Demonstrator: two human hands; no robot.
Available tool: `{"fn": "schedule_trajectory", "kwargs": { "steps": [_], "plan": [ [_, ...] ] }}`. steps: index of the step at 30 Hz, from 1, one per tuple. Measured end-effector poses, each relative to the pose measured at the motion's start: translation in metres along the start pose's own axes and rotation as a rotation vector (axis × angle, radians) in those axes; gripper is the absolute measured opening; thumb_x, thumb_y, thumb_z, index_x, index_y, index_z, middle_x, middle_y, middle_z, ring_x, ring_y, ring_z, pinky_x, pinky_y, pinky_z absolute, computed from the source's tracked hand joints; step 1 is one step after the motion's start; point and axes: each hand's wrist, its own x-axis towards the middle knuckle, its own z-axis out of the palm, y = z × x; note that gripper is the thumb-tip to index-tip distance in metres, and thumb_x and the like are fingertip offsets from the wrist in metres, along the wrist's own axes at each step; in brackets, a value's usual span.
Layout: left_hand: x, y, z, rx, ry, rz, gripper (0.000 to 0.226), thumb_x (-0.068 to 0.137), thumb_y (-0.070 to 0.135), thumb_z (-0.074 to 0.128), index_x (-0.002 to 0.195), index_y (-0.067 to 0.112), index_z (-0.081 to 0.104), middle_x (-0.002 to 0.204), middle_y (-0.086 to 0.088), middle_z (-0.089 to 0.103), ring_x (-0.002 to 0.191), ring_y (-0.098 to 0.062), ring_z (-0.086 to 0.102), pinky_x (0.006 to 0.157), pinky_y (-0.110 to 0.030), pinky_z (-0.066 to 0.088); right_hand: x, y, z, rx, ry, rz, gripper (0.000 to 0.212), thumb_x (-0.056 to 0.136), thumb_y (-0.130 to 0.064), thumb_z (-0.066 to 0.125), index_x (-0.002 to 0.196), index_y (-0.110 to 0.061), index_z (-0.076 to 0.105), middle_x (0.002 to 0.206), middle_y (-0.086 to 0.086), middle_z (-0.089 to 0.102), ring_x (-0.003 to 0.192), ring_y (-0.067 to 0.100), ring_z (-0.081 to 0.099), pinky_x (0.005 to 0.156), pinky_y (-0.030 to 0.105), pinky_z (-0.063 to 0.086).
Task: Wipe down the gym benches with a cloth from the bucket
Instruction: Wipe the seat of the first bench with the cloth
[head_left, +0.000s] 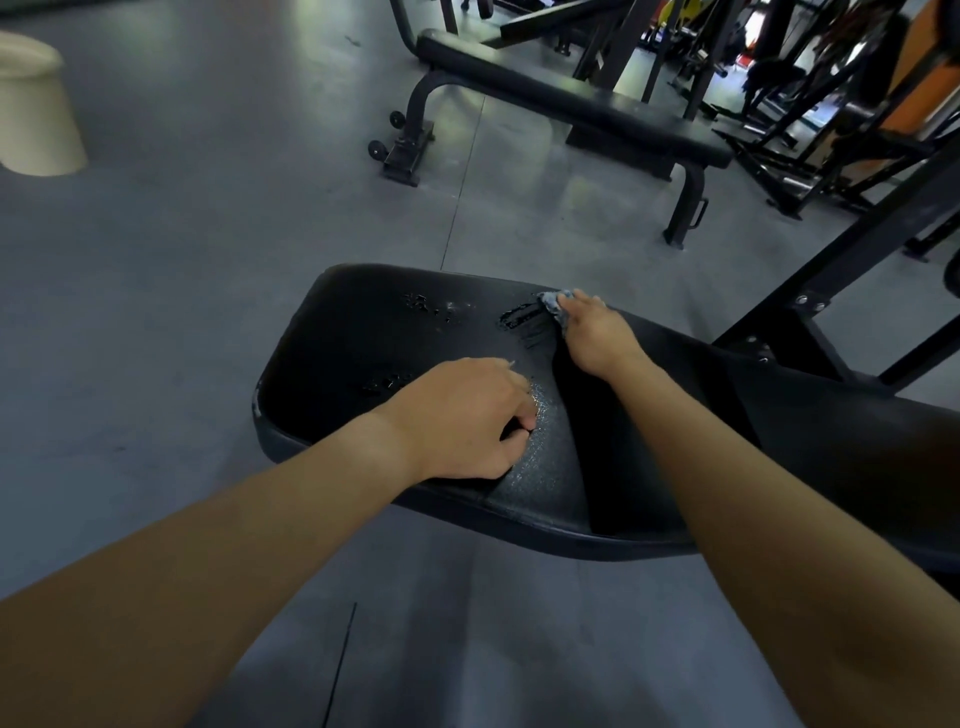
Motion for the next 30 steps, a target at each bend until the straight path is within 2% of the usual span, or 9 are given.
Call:
{"fn": "schedule_trajectory", "kwargs": {
  "steps": [3, 4, 6, 8, 10, 14, 17, 21, 30],
  "plan": [
    [-0.002, -0.001, -0.002, 0.032, 0.000, 0.028, 0.028, 0.097, 0.039, 0.053, 0.109, 0.030, 0.077, 0.099, 0.014, 0.070, 0.094, -0.008, 0.055, 0.085, -0.019, 0.045, -0.015, -0.027, 0.008, 0.031, 0.007, -0.089, 0.051, 0.102, -0.005, 0.039, 0.153, -0.010, 0.039, 0.163, 0.015, 0.029, 0.151, 0.036, 0.024, 0.123, 0.043, 0.020],
    [-0.003, -0.002, -0.003, 0.046, -0.004, 0.033, 0.029, 0.098, 0.040, 0.053, 0.110, 0.031, 0.077, 0.101, 0.015, 0.070, 0.093, -0.007, 0.054, 0.086, -0.027, 0.048, -0.025, -0.034, 0.010, 0.034, 0.003, -0.150, 0.051, 0.104, -0.005, 0.038, 0.155, -0.011, 0.038, 0.164, 0.013, 0.027, 0.153, 0.035, 0.021, 0.124, 0.043, 0.018],
    [-0.004, -0.003, -0.006, 0.080, -0.012, 0.048, 0.029, 0.099, 0.041, 0.050, 0.108, 0.032, 0.076, 0.103, 0.017, 0.070, 0.095, -0.007, 0.053, 0.088, -0.033, 0.049, -0.047, -0.043, 0.014, 0.047, -0.010, -0.253, 0.051, 0.106, -0.008, 0.037, 0.157, -0.015, 0.035, 0.166, 0.008, 0.023, 0.155, 0.029, 0.015, 0.125, 0.041, 0.012],
    [-0.006, -0.005, -0.008, 0.125, -0.007, 0.074, 0.030, 0.100, 0.039, 0.046, 0.101, 0.032, 0.075, 0.100, 0.018, 0.070, 0.097, -0.008, 0.053, 0.088, -0.034, 0.047, -0.058, -0.042, 0.011, 0.067, -0.047, -0.305, 0.051, 0.107, -0.011, 0.036, 0.157, -0.020, 0.035, 0.167, 0.003, 0.021, 0.156, 0.022, 0.011, 0.126, 0.038, 0.010],
    [-0.010, -0.008, -0.010, 0.174, 0.013, 0.075, 0.032, 0.101, 0.037, 0.042, 0.100, 0.031, 0.074, 0.102, 0.017, 0.071, 0.102, -0.008, 0.053, 0.090, -0.034, 0.046, -0.052, -0.034, 0.007, 0.059, -0.065, -0.312, 0.051, 0.107, -0.010, 0.036, 0.156, -0.022, 0.037, 0.166, 0.003, 0.024, 0.155, 0.021, 0.015, 0.126, 0.038, 0.015],
    [-0.024, -0.021, -0.017, 0.245, 0.063, -0.048, 0.038, 0.103, 0.040, 0.042, 0.127, 0.025, 0.067, 0.130, 0.009, 0.064, 0.120, -0.015, 0.053, 0.102, -0.040, 0.045, -0.022, -0.025, 0.002, 0.010, -0.044, -0.132, 0.055, 0.103, -0.005, 0.038, 0.157, -0.017, 0.034, 0.166, 0.011, 0.024, 0.154, 0.031, 0.019, 0.123, 0.036, 0.021],
    [-0.036, -0.032, -0.023, 0.289, 0.062, -0.193, 0.047, 0.105, 0.044, 0.038, 0.138, 0.018, 0.058, 0.136, 0.000, 0.060, 0.124, -0.021, 0.053, 0.107, -0.044, 0.043, -0.006, -0.039, 0.007, 0.015, -0.039, -0.018, 0.055, 0.104, -0.009, 0.036, 0.158, -0.016, 0.030, 0.167, 0.011, 0.020, 0.154, 0.036, 0.015, 0.123, 0.042, 0.019],
    [-0.046, -0.042, -0.026, 0.314, 0.055, -0.275, 0.048, 0.107, 0.045, 0.034, 0.137, 0.015, 0.055, 0.134, -0.002, 0.060, 0.123, -0.023, 0.054, 0.108, -0.045, 0.042, -0.015, -0.053, 0.013, 0.036, -0.042, -0.084, 0.054, 0.104, -0.007, 0.034, 0.157, -0.015, 0.032, 0.167, 0.012, 0.021, 0.154, 0.036, 0.015, 0.125, 0.044, 0.014],
    [-0.035, -0.035, -0.020, 0.270, 0.021, -0.183, 0.047, 0.108, 0.044, 0.033, 0.138, 0.015, 0.055, 0.140, -0.001, 0.058, 0.131, -0.019, 0.052, 0.117, -0.041, 0.034, -0.063, -0.052, 0.011, 0.068, -0.075, -0.278, 0.053, 0.106, -0.009, 0.033, 0.156, -0.024, 0.036, 0.166, 0.000, 0.024, 0.155, 0.021, 0.014, 0.126, 0.038, 0.014]
  ]
}}
